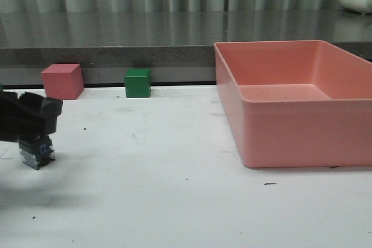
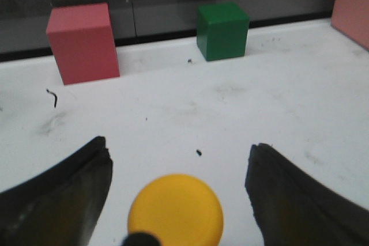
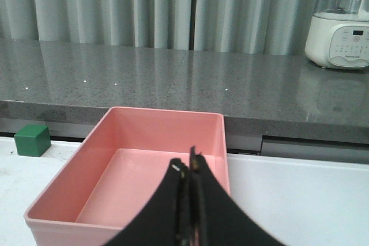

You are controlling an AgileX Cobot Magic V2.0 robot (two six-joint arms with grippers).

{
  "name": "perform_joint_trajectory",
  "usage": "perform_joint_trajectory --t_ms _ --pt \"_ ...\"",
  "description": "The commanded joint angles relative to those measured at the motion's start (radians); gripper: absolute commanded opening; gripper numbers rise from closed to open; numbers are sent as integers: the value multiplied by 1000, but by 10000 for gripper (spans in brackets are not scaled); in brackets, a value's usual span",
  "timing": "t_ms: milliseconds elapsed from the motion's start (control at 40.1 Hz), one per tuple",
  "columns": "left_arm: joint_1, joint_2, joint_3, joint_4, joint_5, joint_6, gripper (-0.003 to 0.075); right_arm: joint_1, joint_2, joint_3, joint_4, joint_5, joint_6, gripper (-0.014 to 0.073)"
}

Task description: Place and stand button with both arms

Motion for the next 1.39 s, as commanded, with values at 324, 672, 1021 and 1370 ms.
perform_joint_trajectory --t_ms 324,672,1021,1370 --pt "0 -554 -214 -1 702 0 447 0 10 -28 -14 -88 -10 -61" --pt "0 -841 -309 -1 1160 0 103 0 10 -28 -14 -88 -10 -61" --pt "0 -1106 -309 92 1364 0 -20 0 10 -28 -14 -88 -10 -61" --pt "0 -1366 -309 93 1647 0 -20 0 10 -28 -14 -88 -10 -61"
